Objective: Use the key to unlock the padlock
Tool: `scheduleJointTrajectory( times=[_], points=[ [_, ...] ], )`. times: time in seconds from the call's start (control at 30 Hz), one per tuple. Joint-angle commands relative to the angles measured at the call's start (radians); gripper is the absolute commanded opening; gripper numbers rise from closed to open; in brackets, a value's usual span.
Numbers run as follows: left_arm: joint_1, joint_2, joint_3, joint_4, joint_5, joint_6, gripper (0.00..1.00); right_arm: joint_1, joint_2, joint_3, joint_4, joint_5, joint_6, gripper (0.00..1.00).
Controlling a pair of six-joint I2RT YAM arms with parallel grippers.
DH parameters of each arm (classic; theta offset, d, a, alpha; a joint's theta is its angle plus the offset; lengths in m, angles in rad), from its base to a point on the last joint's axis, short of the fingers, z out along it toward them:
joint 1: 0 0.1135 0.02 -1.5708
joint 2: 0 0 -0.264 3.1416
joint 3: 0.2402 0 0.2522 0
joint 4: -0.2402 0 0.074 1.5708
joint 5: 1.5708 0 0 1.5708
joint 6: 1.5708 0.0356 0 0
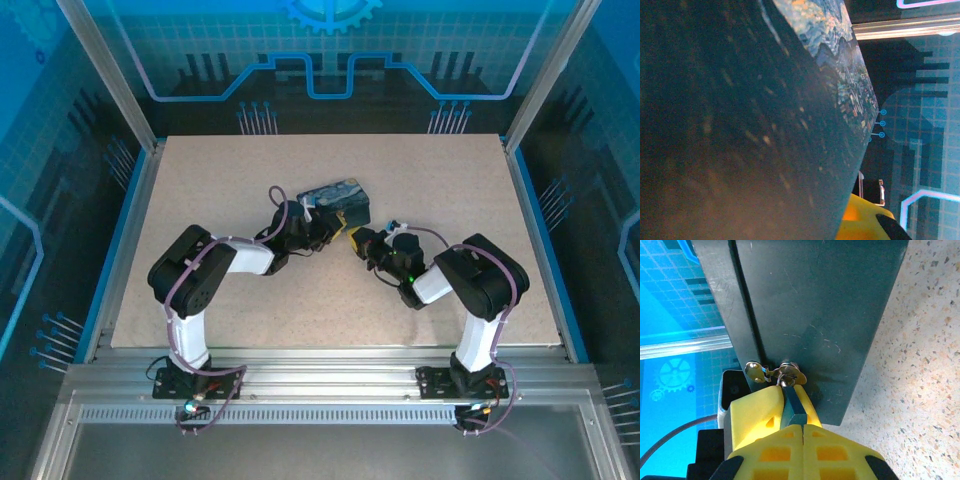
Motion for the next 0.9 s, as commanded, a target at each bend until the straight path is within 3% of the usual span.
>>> scheduleJointTrajectory(
  times=[0.0, 0.2, 0.43, 0.63, 0.87],
  points=[
    [-0.068, 0.007, -0.004, 0.064, 0.209, -0.023, 0.0, 0.003, 0.0, 0.048, -0.033, 0.017, -0.023, 0.0],
    [-0.04, 0.006, -0.015, 0.054, 0.197, -0.015, 0.0, -0.006, 0.001, 0.025, -0.035, -0.003, -0.028, 0.01],
    [0.013, -0.006, -0.034, 0.018, 0.183, 0.01, 0.0, -0.037, -0.041, -0.034, -0.063, -0.038, -0.062, 0.13],
    [0.02, -0.013, -0.028, -0.024, 0.176, 0.036, 0.0, -0.042, -0.142, -0.068, -0.183, -0.053, -0.137, 0.24],
    [0.02, -0.034, -0.033, -0.084, 0.166, 0.058, 0.0, -0.061, -0.317, -0.102, -0.435, -0.067, -0.274, 0.26]
  ],
)
